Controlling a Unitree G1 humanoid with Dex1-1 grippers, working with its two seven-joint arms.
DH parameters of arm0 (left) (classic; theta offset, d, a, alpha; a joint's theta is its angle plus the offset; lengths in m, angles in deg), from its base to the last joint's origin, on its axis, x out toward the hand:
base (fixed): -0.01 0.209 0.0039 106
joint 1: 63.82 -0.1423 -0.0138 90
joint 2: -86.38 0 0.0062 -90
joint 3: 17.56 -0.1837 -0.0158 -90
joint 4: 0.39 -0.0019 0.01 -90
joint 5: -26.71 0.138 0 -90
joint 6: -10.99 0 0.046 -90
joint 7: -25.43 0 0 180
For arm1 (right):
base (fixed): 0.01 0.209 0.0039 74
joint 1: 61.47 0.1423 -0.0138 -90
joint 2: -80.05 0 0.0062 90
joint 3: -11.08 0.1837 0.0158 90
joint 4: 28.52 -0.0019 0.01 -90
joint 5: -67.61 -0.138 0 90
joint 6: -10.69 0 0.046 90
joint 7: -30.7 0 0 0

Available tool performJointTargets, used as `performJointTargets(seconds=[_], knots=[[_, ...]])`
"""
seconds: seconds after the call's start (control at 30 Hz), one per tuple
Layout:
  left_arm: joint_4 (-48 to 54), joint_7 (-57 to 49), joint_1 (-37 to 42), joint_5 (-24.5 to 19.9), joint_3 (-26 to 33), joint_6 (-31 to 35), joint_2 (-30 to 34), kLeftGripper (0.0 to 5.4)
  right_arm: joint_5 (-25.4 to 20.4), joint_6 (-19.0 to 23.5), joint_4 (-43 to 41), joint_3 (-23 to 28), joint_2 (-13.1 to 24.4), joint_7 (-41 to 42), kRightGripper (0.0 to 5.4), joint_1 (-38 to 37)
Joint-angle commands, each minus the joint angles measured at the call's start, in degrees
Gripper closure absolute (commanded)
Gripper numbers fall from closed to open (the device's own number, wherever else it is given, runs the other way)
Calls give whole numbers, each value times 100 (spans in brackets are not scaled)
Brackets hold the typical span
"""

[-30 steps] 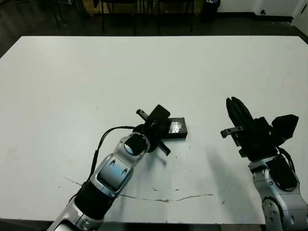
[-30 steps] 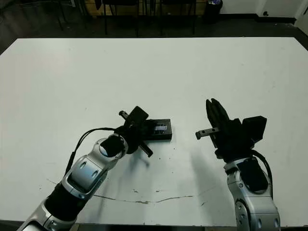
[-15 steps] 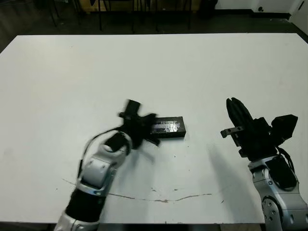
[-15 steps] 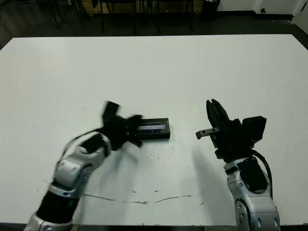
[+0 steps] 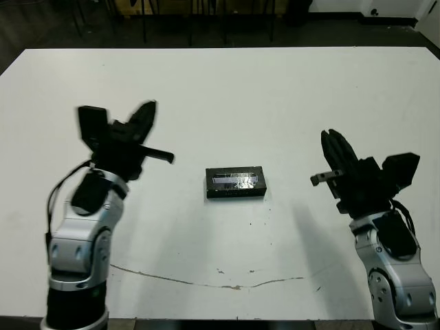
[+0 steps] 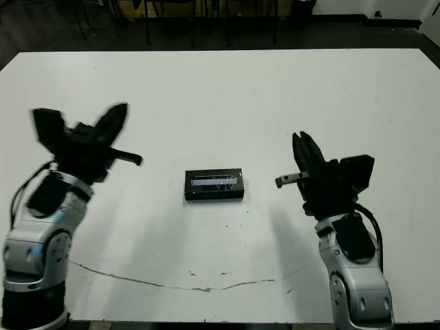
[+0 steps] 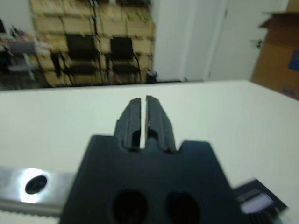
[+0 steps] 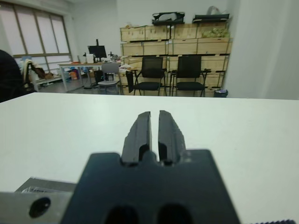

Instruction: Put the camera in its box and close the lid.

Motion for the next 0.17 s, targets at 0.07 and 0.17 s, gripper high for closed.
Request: performJointTargets(seconds=[0.07, 0.17], knots=[[-474, -173, -523, 526, -59, -998, 114, 538, 210, 185, 108, -105, -117, -243, 540, 97], [-815, -270, -783, 726, -94, -1685, 36, 538, 250, 301, 78, -138, -159, -311, 540, 120]])
